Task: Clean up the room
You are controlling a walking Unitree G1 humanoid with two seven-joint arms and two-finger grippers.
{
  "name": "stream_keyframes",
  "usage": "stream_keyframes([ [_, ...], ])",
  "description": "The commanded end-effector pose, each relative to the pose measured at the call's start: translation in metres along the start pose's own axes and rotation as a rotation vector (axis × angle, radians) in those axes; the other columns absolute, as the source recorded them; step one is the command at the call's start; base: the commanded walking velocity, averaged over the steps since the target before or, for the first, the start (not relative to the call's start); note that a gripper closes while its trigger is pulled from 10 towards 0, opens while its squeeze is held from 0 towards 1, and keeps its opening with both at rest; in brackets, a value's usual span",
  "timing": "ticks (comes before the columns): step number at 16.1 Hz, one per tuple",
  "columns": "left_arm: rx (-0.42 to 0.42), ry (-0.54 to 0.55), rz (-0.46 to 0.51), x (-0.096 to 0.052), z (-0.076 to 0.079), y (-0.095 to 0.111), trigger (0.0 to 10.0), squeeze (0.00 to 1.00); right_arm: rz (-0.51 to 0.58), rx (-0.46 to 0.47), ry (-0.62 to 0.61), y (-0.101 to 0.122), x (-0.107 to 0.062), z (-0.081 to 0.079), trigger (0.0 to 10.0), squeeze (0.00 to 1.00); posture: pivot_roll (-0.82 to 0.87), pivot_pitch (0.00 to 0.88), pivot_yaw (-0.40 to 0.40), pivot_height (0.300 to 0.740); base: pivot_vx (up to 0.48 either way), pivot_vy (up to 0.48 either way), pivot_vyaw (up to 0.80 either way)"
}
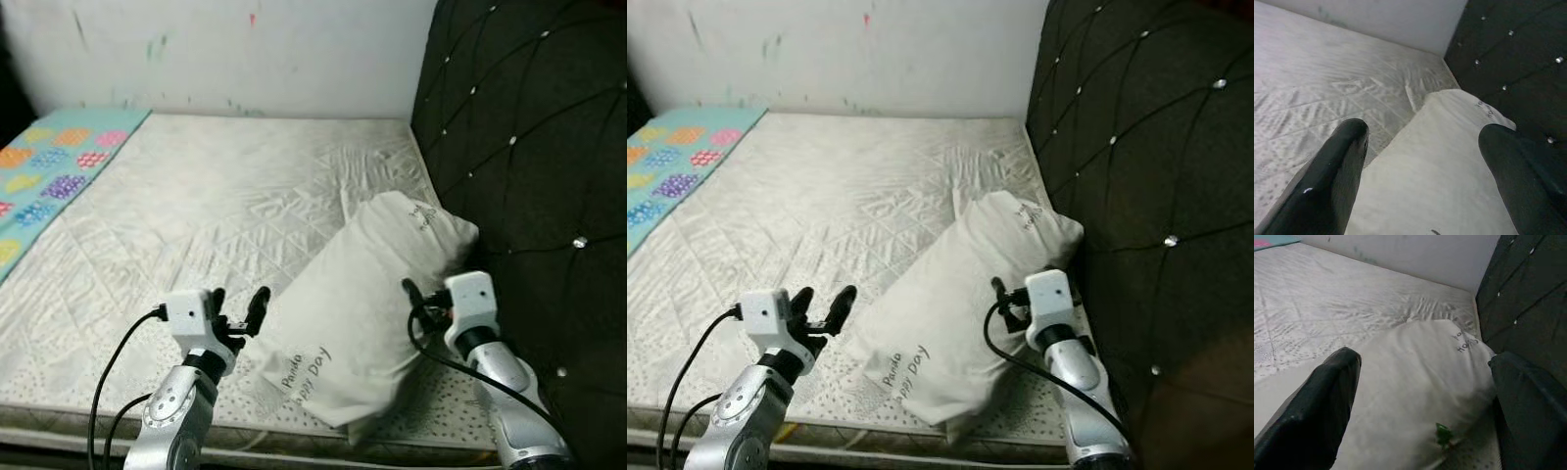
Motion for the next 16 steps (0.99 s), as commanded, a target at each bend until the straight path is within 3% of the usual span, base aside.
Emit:
stream_keyframes([
  [1,0.017,0.041,0.0,-0.003,-0.011,0.003,10.0,0.0,0.02,0.011,0.014,0.005,0.002,-0.006,10.0,0.0,-0.08,0.0,-0.006,0.74,0.0,0.0,0.0],
  [6,0.024,0.105,-0.047,-0.007,-0.023,-0.008,10.0,0.0,0.001,-0.012,0.038,0.002,0.003,-0.012,10.0,0.0,-0.06,0.0,-0.015,0.74,0.0,0.0,0.0],
  [12,0.044,0.194,-0.143,-0.007,-0.044,-0.023,10.0,0.0,-0.211,-0.021,0.086,-0.033,0.012,-0.02,10.0,0.0,-0.06,0.0,-0.007,0.74,0.0,0.0,0.0],
  [15,0.087,0.232,-0.167,-0.012,-0.06,-0.022,10.0,0.0,-0.28,-0.011,0.155,-0.049,-0.001,-0.028,10.0,0.0,-0.06,0.0,-0.01,0.74,0.0,0.0,0.0],
  [16,0.097,0.247,-0.17,-0.019,-0.065,-0.022,10.0,0.0,-0.312,-0.015,0.203,-0.057,-0.015,-0.034,10.0,0.0,-0.06,0.0,-0.017,0.74,0.0,0.0,0.0],
])
Point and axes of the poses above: a point about 5 cm out from each wrist's last joint towards the gripper, its own x axis pointing out of the wrist towards the gripper, its own y axis along the axis of the wrist's last joint, z = x × y, the point moved 6 cm from there along x, pointing out of the wrist towards the gripper, and after that the axes turned 8 degrees about -x, right-handed, at the moved point
